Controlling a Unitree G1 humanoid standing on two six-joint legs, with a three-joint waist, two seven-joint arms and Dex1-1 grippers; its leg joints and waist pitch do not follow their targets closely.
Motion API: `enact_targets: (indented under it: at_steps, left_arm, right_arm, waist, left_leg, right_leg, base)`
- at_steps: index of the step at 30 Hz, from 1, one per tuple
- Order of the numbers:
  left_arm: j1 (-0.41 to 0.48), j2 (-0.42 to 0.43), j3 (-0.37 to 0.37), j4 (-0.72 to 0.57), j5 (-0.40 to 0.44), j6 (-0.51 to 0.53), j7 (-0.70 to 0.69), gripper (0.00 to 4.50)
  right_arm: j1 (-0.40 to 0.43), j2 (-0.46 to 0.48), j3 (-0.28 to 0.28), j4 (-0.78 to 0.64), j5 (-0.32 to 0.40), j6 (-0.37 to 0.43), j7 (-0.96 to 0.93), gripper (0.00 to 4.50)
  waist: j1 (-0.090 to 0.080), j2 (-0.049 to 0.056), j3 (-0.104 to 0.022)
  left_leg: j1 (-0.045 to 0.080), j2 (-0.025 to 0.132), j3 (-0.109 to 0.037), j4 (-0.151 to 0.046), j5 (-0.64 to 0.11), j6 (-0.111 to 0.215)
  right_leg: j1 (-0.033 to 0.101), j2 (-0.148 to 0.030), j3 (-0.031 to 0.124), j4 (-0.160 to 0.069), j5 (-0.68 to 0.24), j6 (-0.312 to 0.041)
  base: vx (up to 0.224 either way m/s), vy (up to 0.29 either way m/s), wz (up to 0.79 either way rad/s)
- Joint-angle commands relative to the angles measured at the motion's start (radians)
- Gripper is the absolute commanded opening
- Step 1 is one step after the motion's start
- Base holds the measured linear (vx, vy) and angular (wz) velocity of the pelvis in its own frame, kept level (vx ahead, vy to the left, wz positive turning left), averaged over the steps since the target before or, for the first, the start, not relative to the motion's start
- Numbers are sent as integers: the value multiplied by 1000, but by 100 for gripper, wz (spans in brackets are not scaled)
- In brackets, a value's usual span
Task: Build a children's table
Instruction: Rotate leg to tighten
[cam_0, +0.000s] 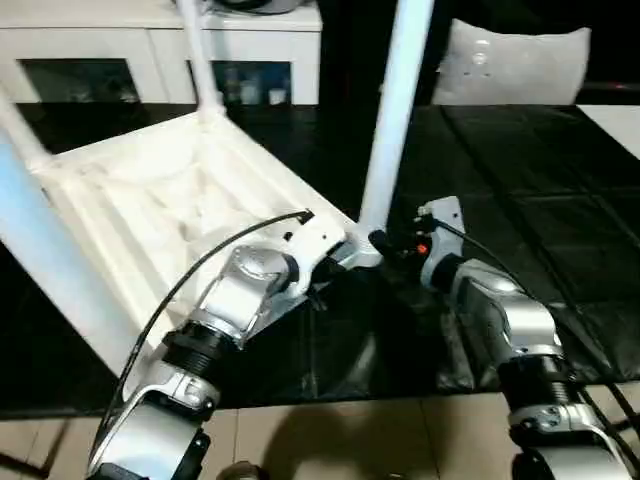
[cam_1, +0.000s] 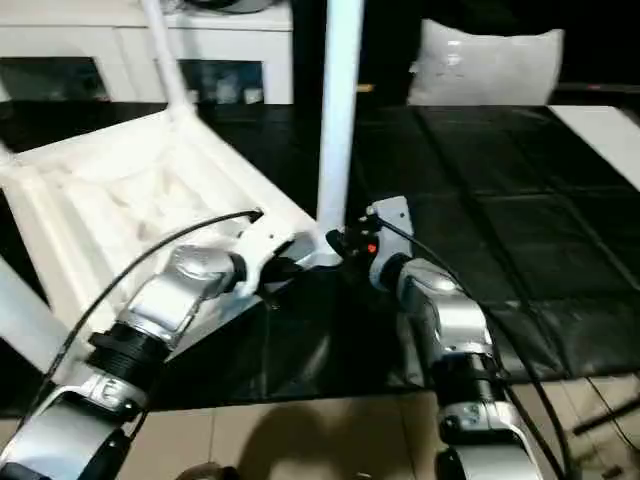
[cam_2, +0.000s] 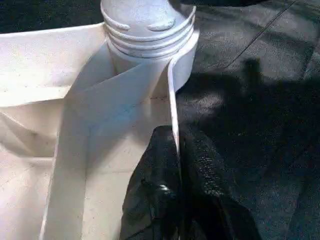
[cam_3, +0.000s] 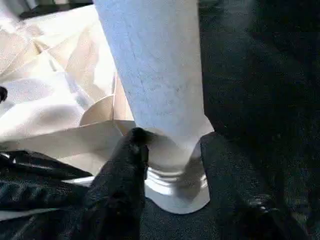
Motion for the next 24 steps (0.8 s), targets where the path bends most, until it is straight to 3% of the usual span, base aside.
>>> enact_targets:
  at_steps: [1,4,7,12,16,19,22,24]
  left_arm:
    - [-5,-18,-59,-20,-8,-25,-58,0]
    - [2,10,-52,-18,-1,-29,-59,0]
    - [22,65,-69,-22,-1,-110,-122,0]
    - [51,137,-112,-38,-17,-222,-251,0]
    - [64,188,-132,-48,-32,-288,-346,0]
    - [66,219,-146,-57,-56,-354,-433,0]
    - [62,232,-157,-58,-58,-372,-459,0]
    - [60,254,-178,-63,-56,-415,-508,0]
  right_arm:
    - [7,-10,16,-24,-14,-16,13,211]
    - [34,-55,5,-48,1,-41,57,246]
    - [74,-155,6,-86,27,-80,193,267]
    - [115,-269,38,-151,62,-91,393,309]
    - [116,-322,42,-168,89,-83,483,339]
    - [111,-352,59,-182,134,-59,573,369]
    - [110,-359,70,-185,140,-59,608,382]
    - [97,-348,96,-165,117,-90,619,418]
  waist:
    - [8,0,-72]
    - [19,1,-69]
    - [32,1,-69]
    - [44,-3,-68]
    - [48,1,-68]
    - [51,2,-69]
    - [55,1,-69]
    - [56,1,-69]
  left_leg:
    - [21,48,-15,-58,-141,62]
    - [27,53,-15,-62,-196,42]
    - [28,55,-17,-64,-209,35]
    - [23,54,-17,-63,-201,56]
    - [29,56,-18,-64,-221,48]
    - [30,61,-17,-65,-225,48]
    - [29,60,-15,-64,-220,50]
    - [28,60,-15,-64,-220,47]
  right_leg:
    - [48,-63,40,-67,-16,-244]
    - [45,-65,40,-76,-100,-230]
    - [46,-66,40,-75,-96,-215]
    - [49,-68,40,-75,-91,-206]
    - [44,-69,38,-78,-140,-218]
    - [44,-69,39,-74,-124,-224]
    - [43,-69,38,-71,-107,-236]
    - [43,-70,38,-71,-118,-235]
  base:
    - [0,0,0]
    - [0,0,0]
    - [0,0,0]
    - [0,0,0]
    - [0,0,0]
    - [0,0,0]
    - [0,0,0]
    - [0,0,0]
